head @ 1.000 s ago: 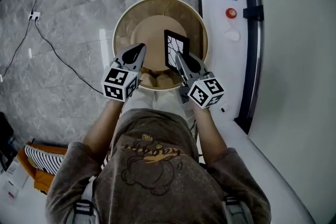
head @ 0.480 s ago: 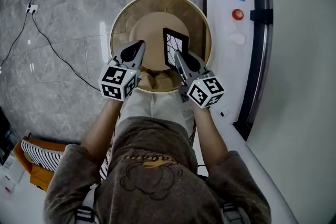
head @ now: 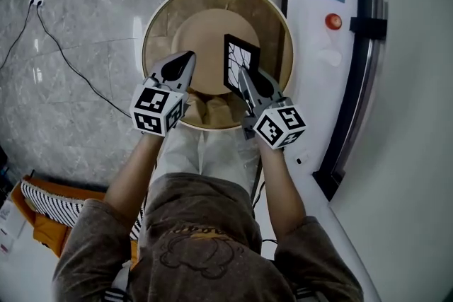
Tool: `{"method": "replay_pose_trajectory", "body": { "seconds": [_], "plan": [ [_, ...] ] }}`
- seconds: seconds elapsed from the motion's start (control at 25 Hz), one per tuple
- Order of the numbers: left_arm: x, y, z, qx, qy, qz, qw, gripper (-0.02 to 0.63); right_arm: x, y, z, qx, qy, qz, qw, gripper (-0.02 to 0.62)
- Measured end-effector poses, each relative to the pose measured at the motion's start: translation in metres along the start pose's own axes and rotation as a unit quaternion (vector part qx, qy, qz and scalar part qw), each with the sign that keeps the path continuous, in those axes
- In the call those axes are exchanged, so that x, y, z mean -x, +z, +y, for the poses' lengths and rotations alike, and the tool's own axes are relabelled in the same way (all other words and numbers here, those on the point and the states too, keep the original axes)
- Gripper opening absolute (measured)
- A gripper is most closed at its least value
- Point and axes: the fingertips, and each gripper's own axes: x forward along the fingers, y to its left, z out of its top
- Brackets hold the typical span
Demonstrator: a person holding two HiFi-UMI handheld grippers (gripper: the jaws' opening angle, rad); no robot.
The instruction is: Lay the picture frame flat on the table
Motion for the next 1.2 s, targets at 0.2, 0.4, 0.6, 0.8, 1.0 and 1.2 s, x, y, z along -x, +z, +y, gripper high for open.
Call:
{"method": "replay_pose_trajectory", "body": {
  "seconds": [0.2, 0.4, 0.6, 0.8, 1.0, 1.2],
  "plan": [
    [-0.02, -0.021, 0.015, 0.001, 0.001, 0.01, 0.9999, 0.018, -0.018, -0.019, -0.016, -0.006, -0.002, 0.013, 1.0, 0.06],
    [-0.039, -0.042, 0.027, 0.001, 0.001, 0.015, 0.9999, 0.018, -0.035, -0.039, -0.032, -0.012, -0.002, 0.022, 1.0, 0.06],
    [-0.056, -0.065, 0.044, 0.006, 0.007, 0.02, 0.9997, 0.018, -0.057, -0.061, -0.048, -0.017, -0.003, 0.032, 0.999, 0.06],
    [-0.068, -0.082, 0.056, 0.013, 0.014, 0.025, 0.9995, 0.018, -0.07, -0.08, -0.059, -0.026, -0.002, 0.044, 0.999, 0.06],
    [-0.082, -0.092, 0.057, 0.014, 0.009, 0.029, 0.9994, 0.018, -0.08, -0.092, -0.072, -0.029, -0.002, 0.056, 0.998, 0.06],
    [-0.093, -0.099, 0.059, 0.023, 0.008, 0.035, 0.9991, 0.018, -0.092, -0.107, -0.084, -0.04, -0.003, 0.079, 0.996, 0.06]
  ]
}}
